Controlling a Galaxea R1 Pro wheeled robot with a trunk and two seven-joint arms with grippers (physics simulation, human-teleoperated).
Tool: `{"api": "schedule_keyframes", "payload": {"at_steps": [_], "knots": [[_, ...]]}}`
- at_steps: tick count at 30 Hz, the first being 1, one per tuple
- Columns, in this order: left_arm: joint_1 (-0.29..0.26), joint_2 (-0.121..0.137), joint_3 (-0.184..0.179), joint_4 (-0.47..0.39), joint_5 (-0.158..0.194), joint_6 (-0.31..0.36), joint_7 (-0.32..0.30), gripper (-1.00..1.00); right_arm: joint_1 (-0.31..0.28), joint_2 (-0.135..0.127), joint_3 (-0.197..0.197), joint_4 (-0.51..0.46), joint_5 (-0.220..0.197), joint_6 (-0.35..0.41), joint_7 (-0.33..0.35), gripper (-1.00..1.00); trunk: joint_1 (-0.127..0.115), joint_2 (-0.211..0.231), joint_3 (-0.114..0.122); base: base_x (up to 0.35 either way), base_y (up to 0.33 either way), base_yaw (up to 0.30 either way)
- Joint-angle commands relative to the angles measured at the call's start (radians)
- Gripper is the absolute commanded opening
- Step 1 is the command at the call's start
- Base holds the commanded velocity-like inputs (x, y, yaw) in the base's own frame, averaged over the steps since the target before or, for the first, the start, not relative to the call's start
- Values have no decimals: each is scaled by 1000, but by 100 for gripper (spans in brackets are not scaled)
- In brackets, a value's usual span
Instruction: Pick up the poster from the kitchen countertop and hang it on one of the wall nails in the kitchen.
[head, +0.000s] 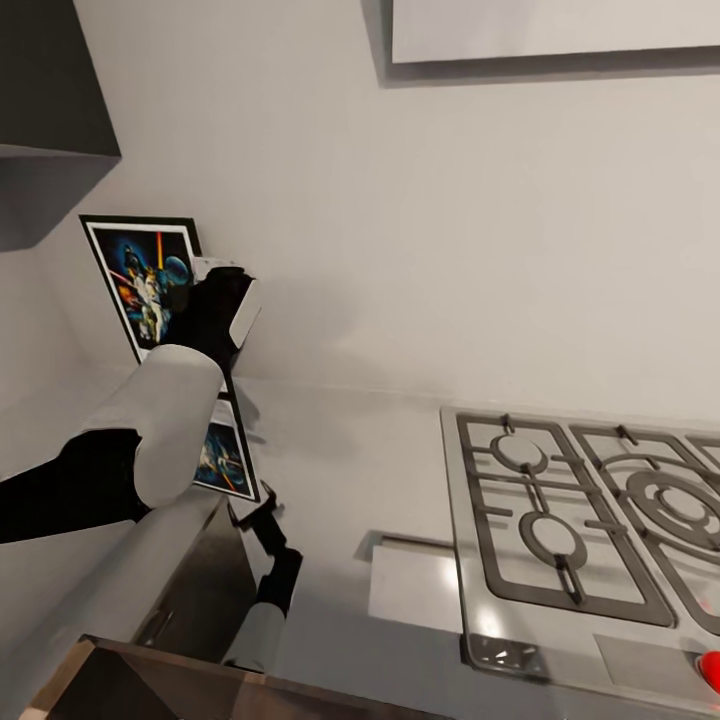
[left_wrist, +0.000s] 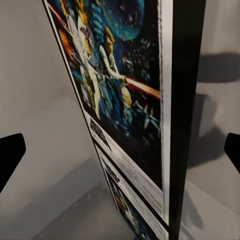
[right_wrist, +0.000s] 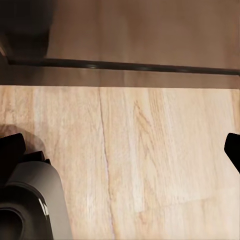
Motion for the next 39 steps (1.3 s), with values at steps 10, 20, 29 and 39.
{"api": "schedule_keyframes", "payload": {"at_steps": [10, 20, 29, 39], "knots": [[-1, -2, 4, -5, 1, 6, -4, 100, 0, -1, -2, -2, 1, -1, 0, 100, 0, -1, -17, 0, 0, 0], [-1, -1, 4, -7, -1, 6, -4, 100, 1, -1, -2, -1, 1, -1, 0, 100, 0, -1, -33, 0, 0, 0], [-1, -1, 5, -11, -3, 6, 0, 100, 0, -1, -2, 0, 1, -1, 0, 100, 0, -1, -47, 0, 0, 0], [-1, -1, 5, -13, -3, 6, 0, 100, 0, -1, -2, 0, 1, -1, 0, 100, 0, -1, -63, 0, 0, 0]]}}
